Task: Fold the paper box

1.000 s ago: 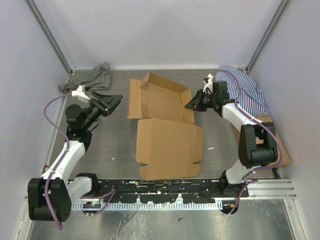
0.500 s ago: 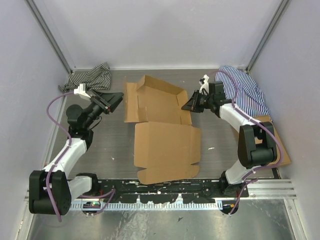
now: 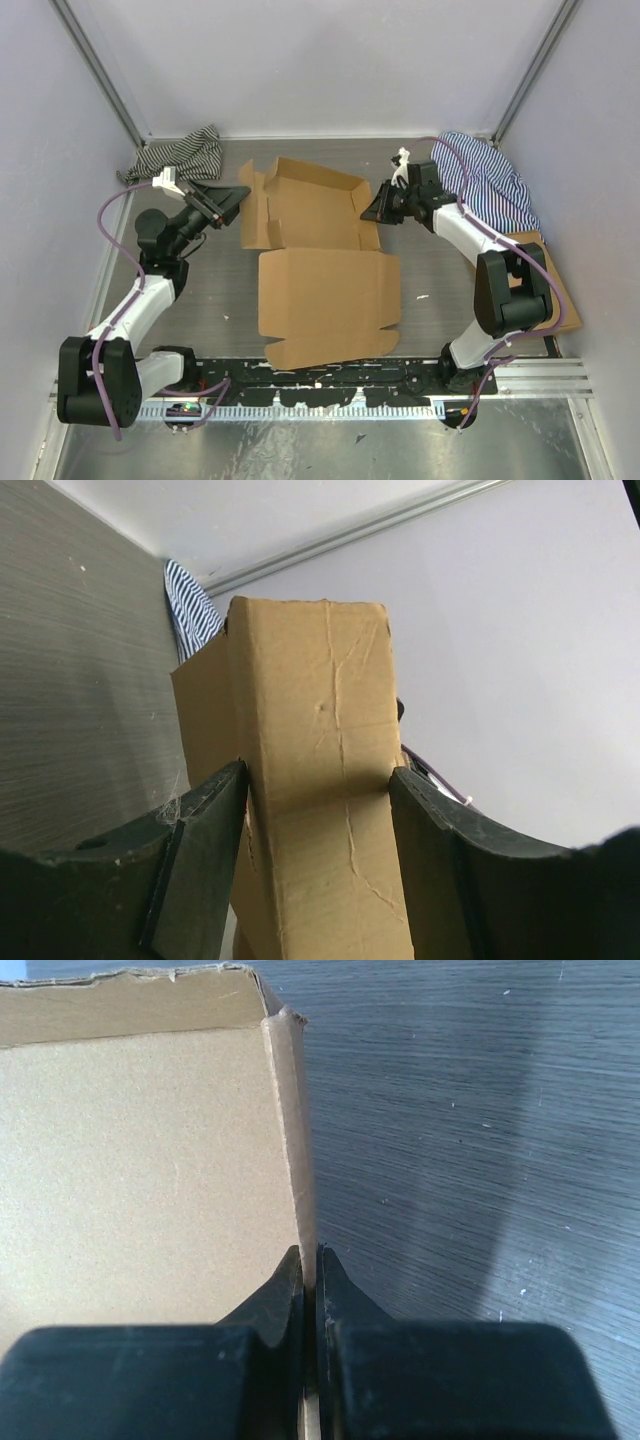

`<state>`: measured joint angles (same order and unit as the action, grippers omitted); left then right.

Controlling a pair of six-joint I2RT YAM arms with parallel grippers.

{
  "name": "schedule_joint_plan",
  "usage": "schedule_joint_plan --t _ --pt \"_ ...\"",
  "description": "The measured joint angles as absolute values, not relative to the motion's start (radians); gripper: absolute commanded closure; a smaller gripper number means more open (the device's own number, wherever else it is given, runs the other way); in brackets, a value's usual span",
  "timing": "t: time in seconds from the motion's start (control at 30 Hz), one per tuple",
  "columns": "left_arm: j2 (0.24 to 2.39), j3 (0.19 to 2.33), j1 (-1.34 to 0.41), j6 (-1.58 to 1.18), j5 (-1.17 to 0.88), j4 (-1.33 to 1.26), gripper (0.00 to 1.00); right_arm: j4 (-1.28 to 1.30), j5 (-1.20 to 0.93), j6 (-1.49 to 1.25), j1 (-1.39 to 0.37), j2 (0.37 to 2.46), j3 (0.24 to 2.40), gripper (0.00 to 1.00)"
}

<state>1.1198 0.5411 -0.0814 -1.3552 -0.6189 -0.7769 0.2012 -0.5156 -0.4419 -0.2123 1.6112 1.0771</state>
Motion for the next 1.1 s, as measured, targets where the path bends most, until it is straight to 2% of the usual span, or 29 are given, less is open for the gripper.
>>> schedule_joint_plan --t 0.6,1.1 --pt "1.177 0.541 -0.118 -1.315 -0.624 -0.740 0.38 0.312 -0.320 -0.381 -0.313 1.639 1.149 0.99" --pt "1.261 0.656 -0.206 -1.020 -0.562 -0.322 0.45 0.398 -0.186 -0.330 -0.335 1.639 1.168 0.99"
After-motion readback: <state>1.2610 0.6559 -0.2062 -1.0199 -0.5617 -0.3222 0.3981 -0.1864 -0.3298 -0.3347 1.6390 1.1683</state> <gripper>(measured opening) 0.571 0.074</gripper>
